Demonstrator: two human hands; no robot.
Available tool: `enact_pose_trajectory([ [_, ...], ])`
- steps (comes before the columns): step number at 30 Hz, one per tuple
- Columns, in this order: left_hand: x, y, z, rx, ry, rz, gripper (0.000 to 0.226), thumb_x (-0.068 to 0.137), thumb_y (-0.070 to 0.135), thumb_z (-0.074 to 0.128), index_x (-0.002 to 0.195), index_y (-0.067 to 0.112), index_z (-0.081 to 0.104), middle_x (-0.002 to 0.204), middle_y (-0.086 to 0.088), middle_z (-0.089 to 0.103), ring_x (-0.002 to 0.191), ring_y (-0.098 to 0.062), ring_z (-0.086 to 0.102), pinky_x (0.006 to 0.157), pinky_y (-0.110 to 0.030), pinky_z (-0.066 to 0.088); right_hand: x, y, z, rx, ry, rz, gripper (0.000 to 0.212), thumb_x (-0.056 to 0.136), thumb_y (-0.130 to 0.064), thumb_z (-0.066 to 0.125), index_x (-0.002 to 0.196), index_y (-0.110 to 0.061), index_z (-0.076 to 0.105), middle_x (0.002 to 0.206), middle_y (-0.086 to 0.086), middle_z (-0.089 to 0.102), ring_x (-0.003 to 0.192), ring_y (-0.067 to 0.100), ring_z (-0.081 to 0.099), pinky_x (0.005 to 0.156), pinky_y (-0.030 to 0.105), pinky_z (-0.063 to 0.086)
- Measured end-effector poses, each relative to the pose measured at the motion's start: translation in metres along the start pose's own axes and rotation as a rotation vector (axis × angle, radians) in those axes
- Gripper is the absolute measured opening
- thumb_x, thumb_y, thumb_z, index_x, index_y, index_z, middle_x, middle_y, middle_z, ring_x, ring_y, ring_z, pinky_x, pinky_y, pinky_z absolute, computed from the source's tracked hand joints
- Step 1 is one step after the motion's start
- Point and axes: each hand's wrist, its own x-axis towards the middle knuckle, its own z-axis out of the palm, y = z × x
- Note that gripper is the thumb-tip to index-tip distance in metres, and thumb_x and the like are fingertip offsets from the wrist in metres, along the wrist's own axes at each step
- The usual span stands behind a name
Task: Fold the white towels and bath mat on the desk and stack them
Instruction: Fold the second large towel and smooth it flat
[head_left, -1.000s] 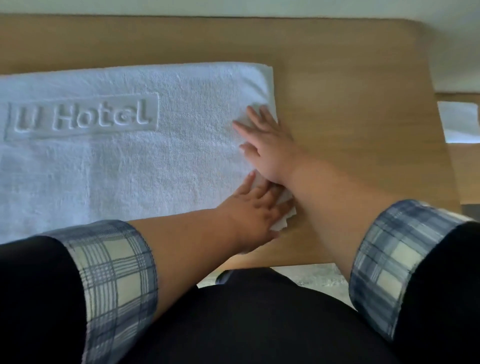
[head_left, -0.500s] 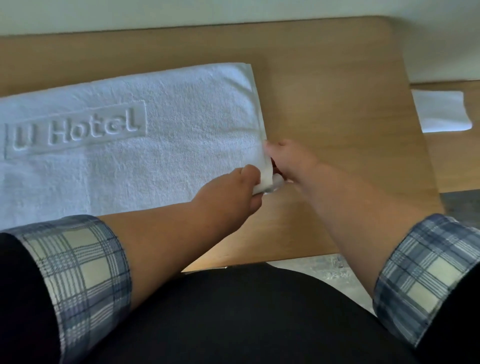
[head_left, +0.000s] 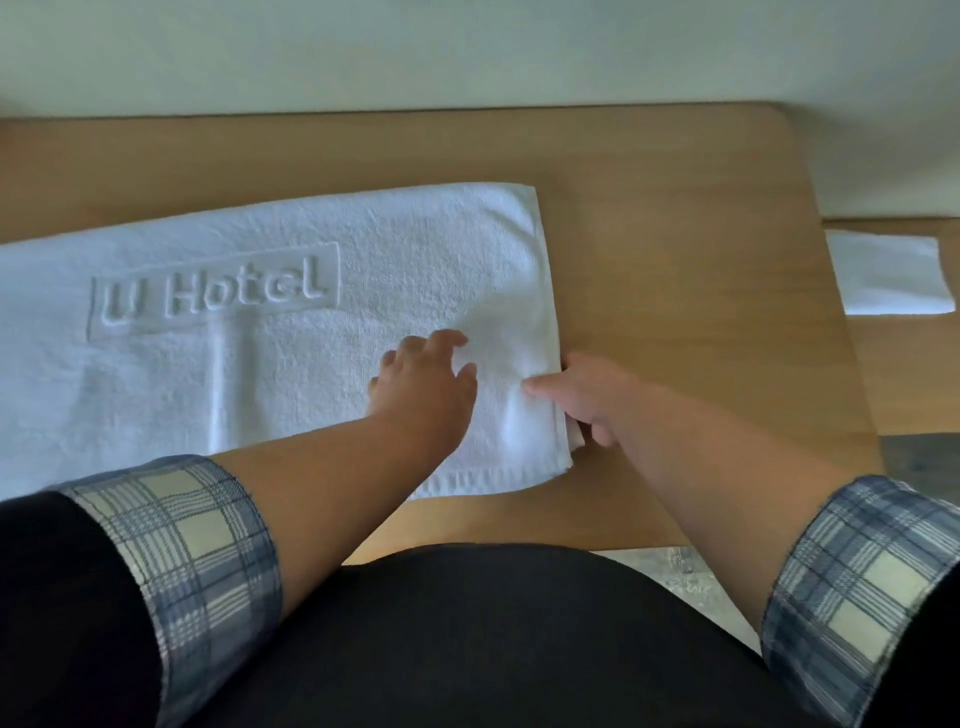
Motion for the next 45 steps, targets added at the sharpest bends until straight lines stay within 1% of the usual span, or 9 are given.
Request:
enact_pose_trajectory([
  [5, -0.004, 0.016, -0.002, -0.287, -0.296, -0.101, 0.050, 0.098, 0.055, 0.049, 0.140, 0.028, 0.043, 0.127, -0.002, 0.058, 0.096, -0.019, 0.063, 0.078, -0.035, 0.053, -0.022, 0.009, 0.025, 0.180, -0.203, -0.049, 0.039, 0.090, -0.024, 0.067, 0.128, -0.019, 0.059, 0.114, 0.008, 0.072, 0.105, 0.030, 0.068, 0.093, 0.049, 0.054],
  [10, -0.018, 0.034, -0.019, -0.446, -0.403, -0.265, 0.072, 0.090, 0.067, 0.052, 0.145, 0.021, 0.040, 0.127, -0.003, 0.056, 0.099, -0.020, 0.058, 0.084, -0.044, 0.057, -0.033, -0.005, 0.014, 0.440, -0.351, 0.006, 0.049, 0.096, -0.035, 0.039, 0.125, -0.005, 0.065, 0.099, 0.013, 0.062, 0.082, 0.029, 0.064, 0.071, 0.049, 0.058],
  [16, -0.028, 0.038, -0.038, -0.182, -0.406, -0.277, 0.036, 0.093, 0.011, 0.053, 0.129, 0.009, 0.048, 0.114, -0.011, 0.061, 0.099, -0.030, 0.065, 0.087, -0.045, 0.059, -0.031, -0.055, 0.020, 0.153, -0.242, 0.001, 0.086, 0.080, -0.087, 0.041, 0.112, -0.012, 0.067, 0.092, 0.011, 0.076, 0.081, 0.031, 0.075, 0.074, 0.046, 0.061],
  [22, -0.043, 0.043, -0.054, -0.114, -0.400, -0.101, 0.031, 0.094, 0.002, 0.048, 0.123, 0.012, 0.054, 0.113, -0.008, 0.063, 0.100, -0.025, 0.062, 0.082, -0.035, 0.052, -0.011, -0.105, 0.025, 0.022, 0.271, -0.201, 0.040, 0.078, -0.042, 0.063, 0.111, -0.020, 0.063, 0.104, 0.008, 0.072, 0.088, 0.031, 0.072, 0.081, 0.051, 0.061],
  [29, -0.061, 0.023, -0.056, -0.655, -0.459, -0.001, 0.049, 0.101, 0.037, 0.050, 0.148, 0.039, 0.038, 0.124, 0.010, 0.064, 0.101, -0.019, 0.068, 0.088, -0.037, 0.058, 0.025, -0.105, 0.020, 0.011, 0.363, -0.176, 0.017, 0.086, -0.025, 0.059, 0.097, -0.014, 0.064, 0.084, 0.005, 0.058, 0.074, 0.025, 0.057, 0.069, 0.031, 0.045],
  [33, -0.063, 0.004, -0.034, -0.534, -0.546, 0.049, 0.055, 0.102, 0.048, 0.046, 0.154, 0.043, 0.028, 0.141, 0.011, 0.055, 0.108, -0.010, 0.062, 0.086, -0.028, 0.050, 0.032, -0.085, -0.006, 0.105, 0.278, -0.135, 0.014, 0.094, -0.016, 0.055, 0.101, -0.015, 0.067, 0.090, 0.001, 0.065, 0.080, 0.019, 0.061, 0.068, 0.025, 0.047],
  [36, -0.061, -0.007, -0.017, -0.358, -0.560, 0.053, 0.057, 0.104, 0.039, 0.046, 0.156, 0.038, 0.024, 0.154, 0.004, 0.044, 0.120, -0.018, 0.057, 0.091, -0.030, 0.046, 0.026, -0.074, -0.007, 0.071, 0.142, -0.053, 0.013, 0.099, -0.036, 0.059, 0.106, -0.025, 0.063, 0.099, -0.007, 0.067, 0.086, 0.011, 0.062, 0.066, 0.029, 0.046],
  [41, -0.056, 0.006, -0.013, -0.322, -0.487, -0.021, 0.069, 0.099, 0.045, 0.054, 0.158, 0.032, 0.020, 0.156, 0.000, 0.038, 0.116, -0.021, 0.058, 0.092, -0.037, 0.051, 0.016, -0.067, 0.001, 0.030, 0.074, -0.109, 0.036, 0.094, -0.026, 0.069, 0.127, -0.013, 0.061, 0.118, 0.009, 0.071, 0.106, 0.030, 0.068, 0.100, 0.048, 0.051],
  [45, -0.050, 0.040, -0.022, -0.520, -0.350, -0.175, 0.058, 0.082, 0.040, 0.072, 0.129, 0.021, 0.044, 0.103, 0.005, 0.065, 0.090, -0.016, 0.064, 0.065, -0.021, 0.052, -0.003, -0.084, 0.026, 0.174, -0.010, -0.110, 0.015, 0.094, -0.012, 0.065, 0.108, -0.007, 0.062, 0.090, 0.014, 0.066, 0.074, 0.028, 0.066, 0.071, 0.038, 0.054],
])
